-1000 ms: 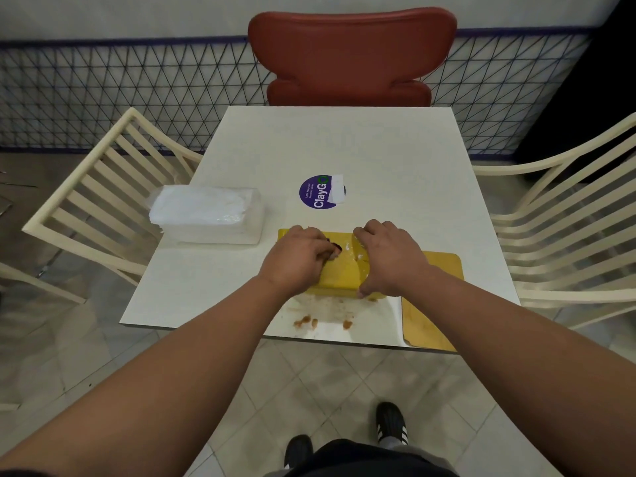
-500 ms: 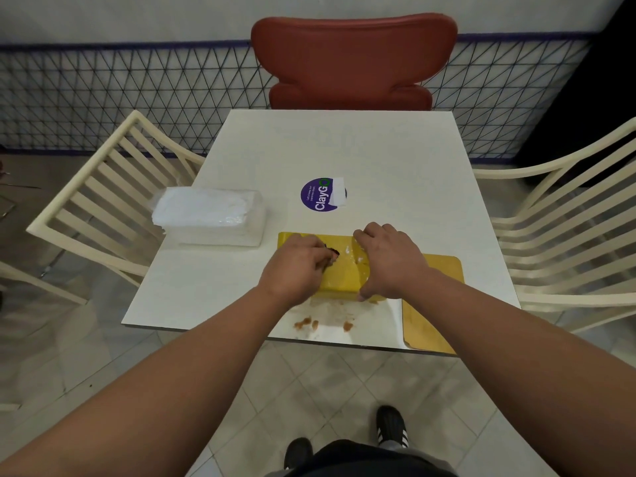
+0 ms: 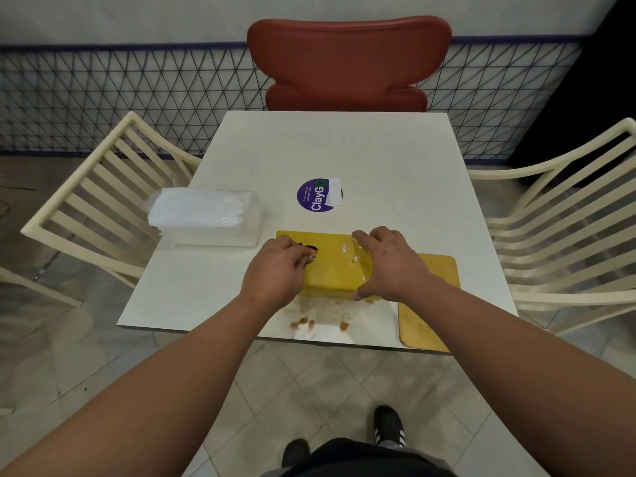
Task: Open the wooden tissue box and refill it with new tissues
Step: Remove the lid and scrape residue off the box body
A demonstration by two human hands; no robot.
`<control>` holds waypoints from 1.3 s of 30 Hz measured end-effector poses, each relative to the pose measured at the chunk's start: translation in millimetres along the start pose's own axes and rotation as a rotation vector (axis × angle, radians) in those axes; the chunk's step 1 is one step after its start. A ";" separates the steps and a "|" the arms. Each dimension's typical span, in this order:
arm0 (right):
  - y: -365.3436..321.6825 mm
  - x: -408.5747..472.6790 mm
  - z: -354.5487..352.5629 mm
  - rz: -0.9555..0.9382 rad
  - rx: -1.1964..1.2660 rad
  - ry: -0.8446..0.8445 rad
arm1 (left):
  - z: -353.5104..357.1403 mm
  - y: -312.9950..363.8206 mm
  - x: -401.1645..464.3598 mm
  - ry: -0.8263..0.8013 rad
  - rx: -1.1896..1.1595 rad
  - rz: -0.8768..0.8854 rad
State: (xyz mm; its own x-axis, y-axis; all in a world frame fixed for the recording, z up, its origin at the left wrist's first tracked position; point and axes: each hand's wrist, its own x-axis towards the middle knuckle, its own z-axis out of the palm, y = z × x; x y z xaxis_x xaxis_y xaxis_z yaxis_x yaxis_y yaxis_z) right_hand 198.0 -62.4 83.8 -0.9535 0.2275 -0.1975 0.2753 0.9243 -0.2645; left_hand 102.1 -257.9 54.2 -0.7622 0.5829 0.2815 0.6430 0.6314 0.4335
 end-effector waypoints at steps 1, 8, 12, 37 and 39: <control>0.6 -0.6 0.4 0.009 0.019 0.005 | -0.8 -0.6 2.3 0.013 -0.001 -0.059; 0.7 -2.4 3.2 0.014 0.008 0.040 | 11.1 31.3 3.8 -0.131 0.010 0.074; 6.2 -2.9 2.1 -0.012 0.017 0.024 | 6.3 20.8 10.5 -0.058 -0.008 -0.038; 16.7 -6.8 1.4 0.005 0.032 0.028 | 20.1 49.1 28.1 -0.170 0.009 0.066; 17.1 -7.0 1.0 0.002 0.010 0.033 | 19.1 46.2 29.5 -0.184 0.016 0.091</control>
State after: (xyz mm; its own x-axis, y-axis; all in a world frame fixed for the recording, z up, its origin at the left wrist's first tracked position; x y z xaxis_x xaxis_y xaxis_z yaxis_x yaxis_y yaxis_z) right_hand 209.5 -48.6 79.7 -0.9564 0.2398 -0.1666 0.2784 0.9208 -0.2731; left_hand 110.8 -201.7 66.2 -0.6755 0.7205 0.1569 0.7106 0.5791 0.3997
